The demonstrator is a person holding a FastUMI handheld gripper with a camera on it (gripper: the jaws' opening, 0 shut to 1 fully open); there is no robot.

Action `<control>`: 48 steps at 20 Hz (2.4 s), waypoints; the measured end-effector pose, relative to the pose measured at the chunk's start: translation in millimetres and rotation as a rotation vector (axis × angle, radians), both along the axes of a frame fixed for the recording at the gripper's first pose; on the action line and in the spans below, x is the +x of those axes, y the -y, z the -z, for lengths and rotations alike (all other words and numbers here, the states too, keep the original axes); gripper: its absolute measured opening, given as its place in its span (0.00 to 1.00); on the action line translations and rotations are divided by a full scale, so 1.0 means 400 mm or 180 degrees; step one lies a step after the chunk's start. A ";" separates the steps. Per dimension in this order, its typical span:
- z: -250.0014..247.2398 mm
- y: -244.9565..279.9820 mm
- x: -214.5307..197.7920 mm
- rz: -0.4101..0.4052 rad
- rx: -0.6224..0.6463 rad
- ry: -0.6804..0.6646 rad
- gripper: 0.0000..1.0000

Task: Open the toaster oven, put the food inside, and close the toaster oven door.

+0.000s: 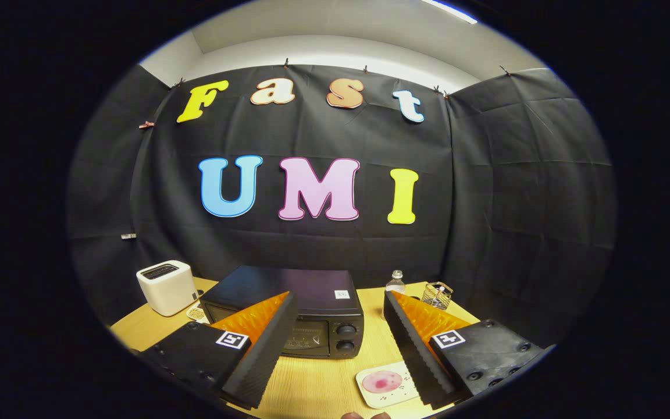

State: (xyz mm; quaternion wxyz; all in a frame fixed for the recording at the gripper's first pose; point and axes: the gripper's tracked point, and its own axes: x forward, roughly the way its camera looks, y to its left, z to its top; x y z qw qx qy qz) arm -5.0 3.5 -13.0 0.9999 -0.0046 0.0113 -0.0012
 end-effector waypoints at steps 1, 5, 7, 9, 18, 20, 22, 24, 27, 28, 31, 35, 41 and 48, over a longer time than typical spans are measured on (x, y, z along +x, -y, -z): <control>0.000 -0.006 0.000 -0.0006 0.0000 -0.0006 0.98; 0.009 -0.035 0.005 -0.0054 -0.0017 -0.0031 0.98; 0.019 -0.051 0.011 -0.0070 -0.0028 -0.0059 0.98; 0.031 -0.059 0.024 -0.0027 -0.0041 -0.0096 0.98; 0.094 -0.181 0.129 -0.0055 -0.0054 -0.0266 0.98; 0.116 -0.209 0.157 -0.0057 -0.0011 -0.0330 0.98; 0.141 -0.248 0.187 -0.0084 0.0015 -0.0397 0.99; 0.172 -0.284 0.217 -0.0122 -0.0006 -0.0472 0.99; 0.210 -0.321 0.253 -0.0174 -0.0040 -0.0544 0.99; 0.227 -0.326 0.261 -0.0172 -0.0057 -0.0575 0.99; 0.275 -0.340 0.286 -0.0186 -0.0057 -0.0709 0.99; 0.335 -0.358 0.290 -0.0264 -0.0021 -0.0927 0.99; 0.337 -0.361 0.286 -0.0248 0.0008 -0.1038 1.00; 0.352 -0.356 0.254 -0.0317 0.0028 -0.1148 1.00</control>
